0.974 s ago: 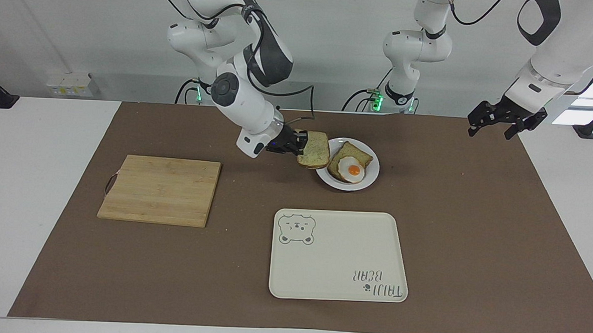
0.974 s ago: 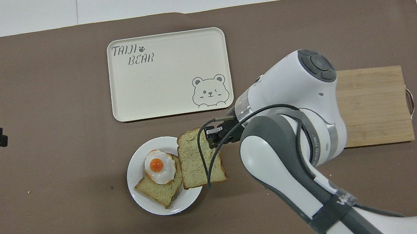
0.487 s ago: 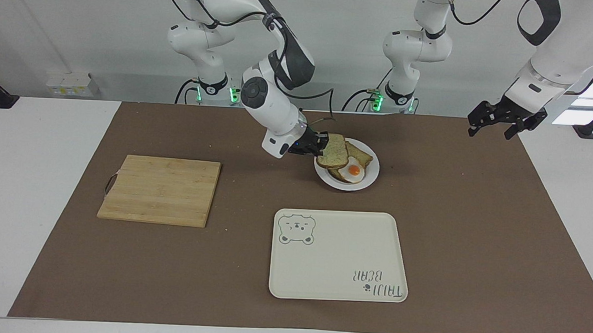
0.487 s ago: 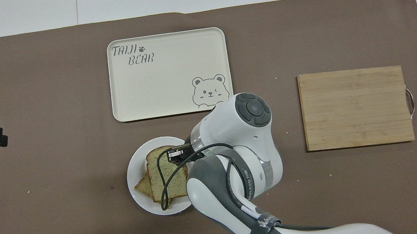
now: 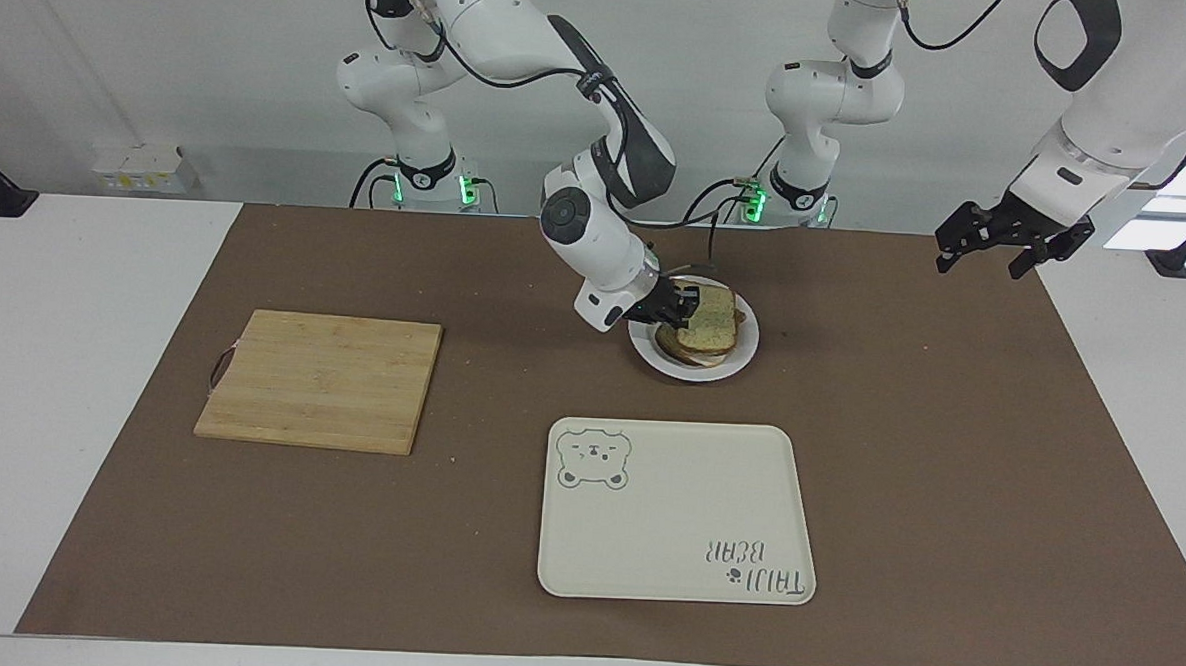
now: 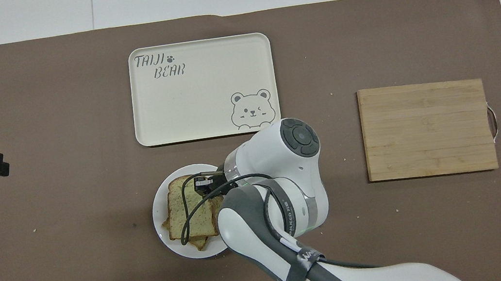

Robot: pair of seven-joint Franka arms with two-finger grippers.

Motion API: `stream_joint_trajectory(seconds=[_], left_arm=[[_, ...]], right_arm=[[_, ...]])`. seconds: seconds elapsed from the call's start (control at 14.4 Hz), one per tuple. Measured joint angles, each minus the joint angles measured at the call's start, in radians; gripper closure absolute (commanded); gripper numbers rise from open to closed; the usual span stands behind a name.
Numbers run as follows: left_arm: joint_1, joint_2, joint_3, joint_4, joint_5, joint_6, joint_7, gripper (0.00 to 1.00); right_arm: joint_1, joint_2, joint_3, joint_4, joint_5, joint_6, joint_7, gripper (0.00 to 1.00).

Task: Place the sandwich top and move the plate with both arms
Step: 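Lower the bread onto the egg and open the right gripper, then withdraw the right gripper while the left gripper reaches the plate rim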

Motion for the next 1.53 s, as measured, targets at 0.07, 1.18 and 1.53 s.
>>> stream_joint_trajectory(seconds=[0.07,1.18,1.53], left_arm=[[0.0,0.0,0.0,0.0,0.0,0.0,0.0,0.0],[0.0,-0.047,-0.008,-0.306,-0.166,0.222,0.073,0.0],[-0.006,-0.058,-0.014,-0.5,-0.262,0.387,0.147,0.0]], right_arm=[[0.0,0.0,0.0,0.0,0.0,0.0,0.0,1.0],[-0.019,0.003,-0.018,0.0,-0.261,0.023,-0.051,0.0],[-0.132,-0.082,-0.022,0.017,-0.366,0.018,-0.057,0.0]])
